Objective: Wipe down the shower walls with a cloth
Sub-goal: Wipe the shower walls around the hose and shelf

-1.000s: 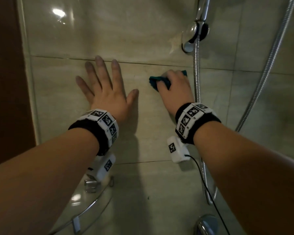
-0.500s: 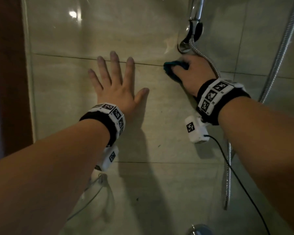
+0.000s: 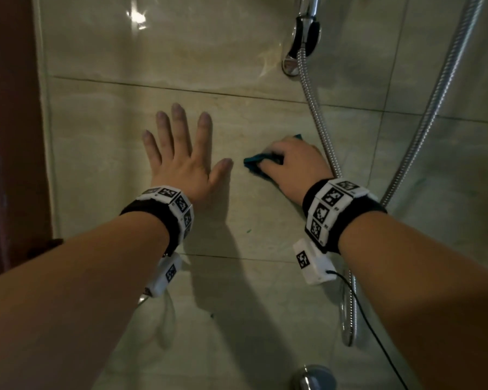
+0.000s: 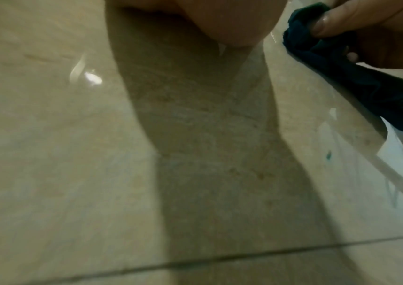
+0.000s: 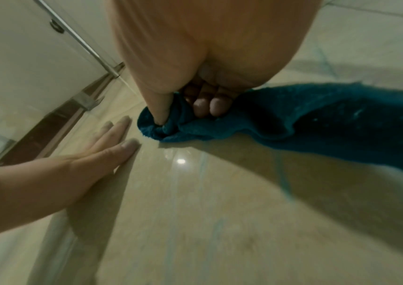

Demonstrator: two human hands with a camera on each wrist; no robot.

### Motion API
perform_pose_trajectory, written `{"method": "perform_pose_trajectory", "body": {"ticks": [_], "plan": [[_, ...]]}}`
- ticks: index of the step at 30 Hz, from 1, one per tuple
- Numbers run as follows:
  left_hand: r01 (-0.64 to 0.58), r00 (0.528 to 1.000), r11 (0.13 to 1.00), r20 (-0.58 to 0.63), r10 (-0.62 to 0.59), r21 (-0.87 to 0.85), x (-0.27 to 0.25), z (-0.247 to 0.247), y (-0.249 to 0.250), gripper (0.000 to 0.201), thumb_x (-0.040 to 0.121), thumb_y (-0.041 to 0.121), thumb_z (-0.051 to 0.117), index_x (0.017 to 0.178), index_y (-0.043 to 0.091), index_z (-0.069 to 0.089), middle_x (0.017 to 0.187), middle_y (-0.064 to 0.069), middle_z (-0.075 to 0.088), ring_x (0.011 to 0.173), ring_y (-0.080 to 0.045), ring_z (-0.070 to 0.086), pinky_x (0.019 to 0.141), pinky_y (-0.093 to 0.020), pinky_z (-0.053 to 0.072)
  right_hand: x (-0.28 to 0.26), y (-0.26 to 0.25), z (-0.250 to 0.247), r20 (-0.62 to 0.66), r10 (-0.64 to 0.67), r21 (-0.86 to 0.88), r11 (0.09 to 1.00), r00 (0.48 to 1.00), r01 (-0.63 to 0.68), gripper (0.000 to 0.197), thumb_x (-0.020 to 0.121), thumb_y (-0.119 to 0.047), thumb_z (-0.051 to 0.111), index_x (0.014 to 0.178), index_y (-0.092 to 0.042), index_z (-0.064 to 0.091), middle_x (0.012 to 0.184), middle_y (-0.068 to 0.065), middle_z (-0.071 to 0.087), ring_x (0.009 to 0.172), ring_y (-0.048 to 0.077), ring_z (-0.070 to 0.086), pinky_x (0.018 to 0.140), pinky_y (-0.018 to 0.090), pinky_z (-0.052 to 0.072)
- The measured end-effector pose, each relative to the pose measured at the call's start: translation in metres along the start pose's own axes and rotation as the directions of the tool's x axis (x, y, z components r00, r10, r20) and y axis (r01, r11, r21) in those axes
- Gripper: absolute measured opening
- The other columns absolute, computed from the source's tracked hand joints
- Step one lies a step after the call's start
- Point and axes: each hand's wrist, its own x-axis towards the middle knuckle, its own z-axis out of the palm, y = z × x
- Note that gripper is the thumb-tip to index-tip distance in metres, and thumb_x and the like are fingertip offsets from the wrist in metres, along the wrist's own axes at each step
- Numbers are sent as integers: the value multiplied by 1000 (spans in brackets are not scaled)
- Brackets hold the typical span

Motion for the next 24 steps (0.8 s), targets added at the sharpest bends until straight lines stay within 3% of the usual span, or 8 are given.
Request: {"method": "perform_pose_trajectory", "body": {"ticks": [7, 13, 19, 24], "plan": [[22, 994, 999, 102, -25, 23, -32, 14, -2, 93, 92, 89, 11, 157, 38, -31, 162, -12, -42, 150, -39, -37, 120, -68, -16, -42, 2, 40, 134, -61, 4, 998, 989, 61, 21, 97, -31, 62, 112, -20, 74, 107, 0, 58, 101, 22, 57, 88, 34, 47], [-21, 992, 999, 125, 16, 40, -40, 14, -7, 94, 92, 88, 16, 158, 39, -29, 164, -14, -39, 151, -42, -34, 120, -68, -15, -62, 9, 62, 186, -102, -32, 993, 977, 110, 16, 99, -32, 59, 107, -23, 70, 99, -10, 45, 100, 13, 46, 87, 32, 42], [-82, 984, 995, 162, 72, 58, -44, 13, -16, 95, 91, 88, 19, 157, 40, -30, 161, -13, -44, 148, -41, -40, 120, -67, -18, -58, 5, 55, 229, -93, -56, 993, 969, 108, 19, 101, -32, 58, 111, -23, 71, 103, -9, 48, 101, 13, 47, 83, 27, 36], [-119, 973, 990, 206, 101, 79, -45, 11, -23, 98, 90, 89, 21, 156, 41, -33, 158, -12, -49, 146, -42, -43, 119, -68, -17, -22, -10, 20, 87, 6, -83, 997, 996, 1, 25, 100, -31, 60, 115, -15, 71, 111, 2, 59, 108, 24, 56, 81, 26, 34]]}}
